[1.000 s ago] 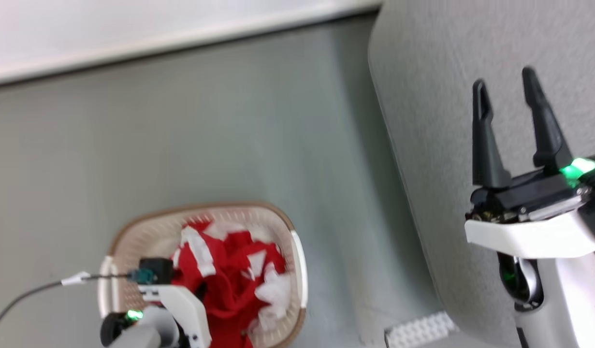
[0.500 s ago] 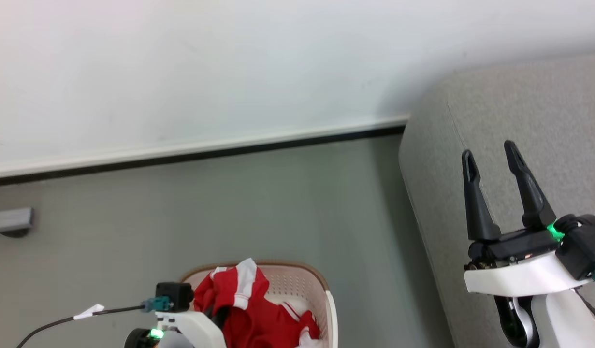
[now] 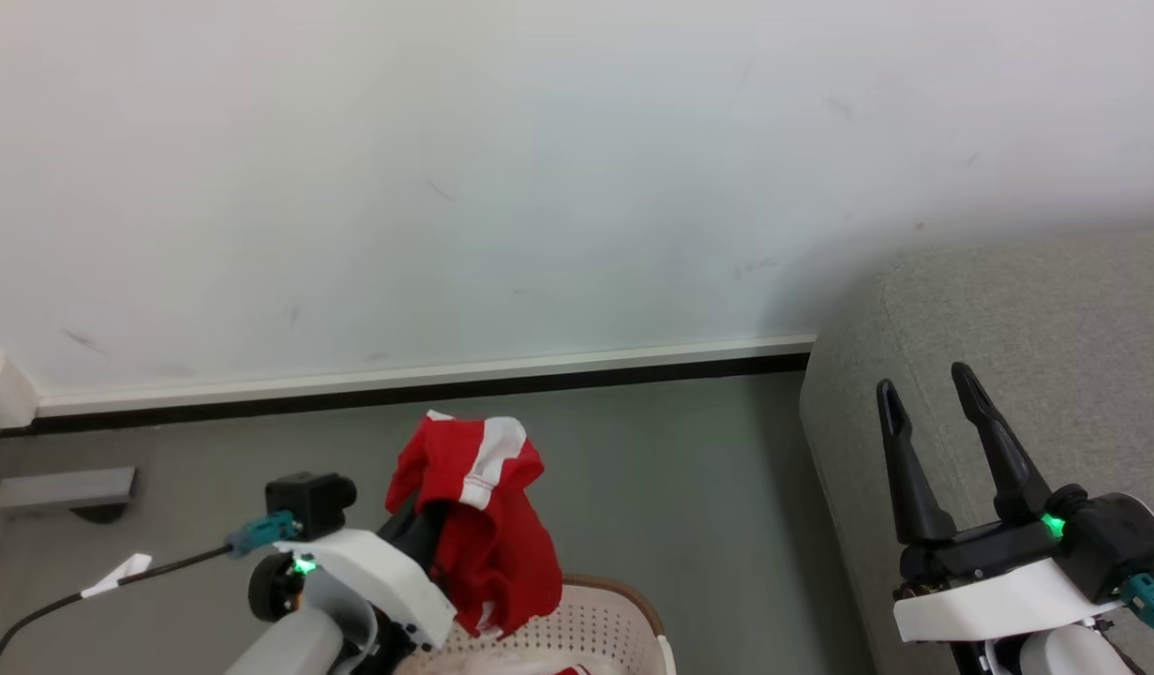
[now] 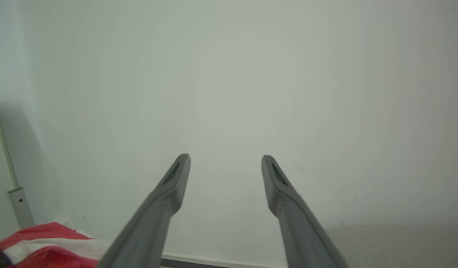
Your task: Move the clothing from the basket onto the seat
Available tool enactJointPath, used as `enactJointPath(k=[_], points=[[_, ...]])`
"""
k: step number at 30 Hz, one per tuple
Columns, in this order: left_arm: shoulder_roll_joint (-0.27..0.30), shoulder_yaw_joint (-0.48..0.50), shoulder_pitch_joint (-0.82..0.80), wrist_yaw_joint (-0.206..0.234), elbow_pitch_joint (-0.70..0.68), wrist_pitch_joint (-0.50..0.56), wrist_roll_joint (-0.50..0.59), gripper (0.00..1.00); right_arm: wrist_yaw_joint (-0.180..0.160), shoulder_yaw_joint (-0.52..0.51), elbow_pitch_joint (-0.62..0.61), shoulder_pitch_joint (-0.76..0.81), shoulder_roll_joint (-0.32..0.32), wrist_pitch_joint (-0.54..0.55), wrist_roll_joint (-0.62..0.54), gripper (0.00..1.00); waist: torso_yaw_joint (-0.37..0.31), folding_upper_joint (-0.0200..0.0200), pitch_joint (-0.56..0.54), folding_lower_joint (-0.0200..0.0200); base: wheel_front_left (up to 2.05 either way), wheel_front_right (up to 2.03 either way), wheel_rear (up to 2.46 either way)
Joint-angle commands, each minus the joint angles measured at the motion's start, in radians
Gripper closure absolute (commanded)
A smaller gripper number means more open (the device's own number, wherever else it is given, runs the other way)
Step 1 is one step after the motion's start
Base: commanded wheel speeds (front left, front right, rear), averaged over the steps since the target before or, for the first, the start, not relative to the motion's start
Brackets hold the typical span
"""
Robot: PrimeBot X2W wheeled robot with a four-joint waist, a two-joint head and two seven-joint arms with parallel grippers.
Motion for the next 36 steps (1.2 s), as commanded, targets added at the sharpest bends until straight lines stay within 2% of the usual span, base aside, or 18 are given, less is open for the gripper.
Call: enactJointPath(k=[1, 14, 19, 29, 36], points=[[0.003, 0.007, 0.015, 0.004, -0.018, -0.002, 0.003, 1.00, -0.002, 0.001, 0.003, 0.014, -0.005, 0.000, 0.012, 0.00, -0.003, -0.0001, -0.012, 0.0002, 0.00, 0.00, 0.00], [0.114, 0.090, 0.004, 0.144, -0.436, 0.041, 0.029, 1.00, -0.002, 0.044, 0.009, 0.048, 0.004, 0.000, 0.030, 0.00, -0.015, -0.0001, -0.046, 0.0002, 0.00, 0.00, 0.00], [0.144, 0.097, 0.015, 0.190, -0.537, 0.069, 0.040, 1.00, -0.002, 0.067, 0.008, 0.039, 0.008, 0.000, 0.041, 0.00, -0.021, -0.0001, -0.043, 0.0002, 0.00, 0.00, 0.00], [0.152, 0.095, 0.027, 0.217, -0.598, 0.081, 0.042, 1.00, -0.002, 0.157, 0.017, 0.010, -0.007, 0.000, 0.056, 0.00, -0.017, -0.0001, -0.043, 0.0002, 0.00, 0.00, 0.00], [0.138, 0.079, -0.013, 0.210, -0.607, 0.091, 0.058, 1.00, -0.002, 0.317, 0.083, -0.007, -0.014, 0.000, 0.083, 0.00, 0.014, -0.0001, -0.046, 0.0002, 0.00, 0.00, 0.00]])
